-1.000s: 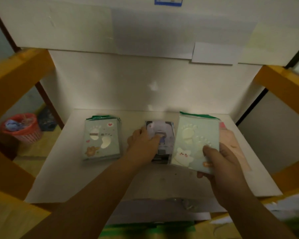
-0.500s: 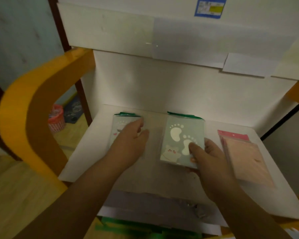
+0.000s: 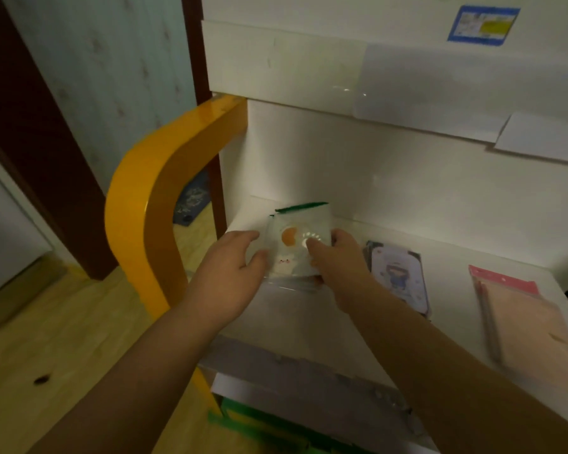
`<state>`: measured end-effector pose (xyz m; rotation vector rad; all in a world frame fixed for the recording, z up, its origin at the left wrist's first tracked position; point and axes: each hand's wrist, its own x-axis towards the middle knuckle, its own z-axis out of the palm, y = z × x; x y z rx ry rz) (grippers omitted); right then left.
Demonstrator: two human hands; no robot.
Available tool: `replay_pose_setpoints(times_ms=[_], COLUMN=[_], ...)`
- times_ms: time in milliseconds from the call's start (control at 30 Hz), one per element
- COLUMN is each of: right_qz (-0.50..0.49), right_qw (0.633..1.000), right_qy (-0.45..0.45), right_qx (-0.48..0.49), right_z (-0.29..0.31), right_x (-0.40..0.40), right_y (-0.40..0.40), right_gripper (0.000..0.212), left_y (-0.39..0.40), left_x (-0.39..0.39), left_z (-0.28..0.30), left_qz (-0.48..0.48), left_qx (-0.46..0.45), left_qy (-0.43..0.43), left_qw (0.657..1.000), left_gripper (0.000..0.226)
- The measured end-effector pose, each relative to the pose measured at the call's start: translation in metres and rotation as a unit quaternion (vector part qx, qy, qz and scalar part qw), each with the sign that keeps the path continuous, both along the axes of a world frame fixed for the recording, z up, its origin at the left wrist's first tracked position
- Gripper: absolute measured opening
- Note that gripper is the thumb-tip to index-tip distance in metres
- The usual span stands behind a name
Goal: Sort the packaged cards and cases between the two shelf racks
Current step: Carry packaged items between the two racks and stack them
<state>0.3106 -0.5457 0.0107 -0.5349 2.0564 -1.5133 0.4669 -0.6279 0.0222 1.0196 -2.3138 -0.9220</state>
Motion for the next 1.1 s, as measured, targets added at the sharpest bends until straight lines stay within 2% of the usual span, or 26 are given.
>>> replay_pose_setpoints(times_ms=[167, 267, 400, 600, 767, 967, 1100], right_qz=[-0.023, -0.014, 0.020, 0.033, 0.073, 0.058, 0.031], right_qw=[0.996, 0.979, 0.967, 0.954, 0.931, 0.903, 0.887], right_qy=[0.051, 0.122, 0.129, 0.213, 0.288, 0.397, 0.429], right_qx=[0.065, 0.161, 0.218, 0.209, 0.213, 0.150, 0.169], right_z=[-0.014, -0.020, -0.022, -0.028, -0.017, 0.010, 0.019], right_x=[-0.008, -0.007, -0.003, 0.007, 0.011, 0.003, -0.015], right_y=[-0.013, -0.019, -0.018, -0.007, 0.006, 0.040, 0.075], right_gripper=[0.020, 0.040, 0.043, 0.047, 0.064, 0.052, 0.054], left_y=[-0.001, -0.001, -0.003, 0.000, 0.001, 0.013, 0.030], left_x=[0.004, 0.005, 0.003, -0.002, -0.014, -0.036, -0.061], left_z=[-0.003, -0.006, -0.004, -0.002, 0.002, 0.010, 0.019], left_qz=[0.010, 0.007, 0.006, 0.002, -0.018, -0.064, -0.092], left_qx=[0.010, 0.005, 0.014, 0.002, -0.027, -0.084, -0.081], left_qy=[0.000, -0.001, -0.005, -0.007, 0.006, 0.044, 0.068], left_qw=[1.000, 1.000, 1.000, 1.000, 0.999, 0.993, 0.990], left_gripper=[0.049, 0.047, 0.045, 0.045, 0.045, 0.042, 0.044])
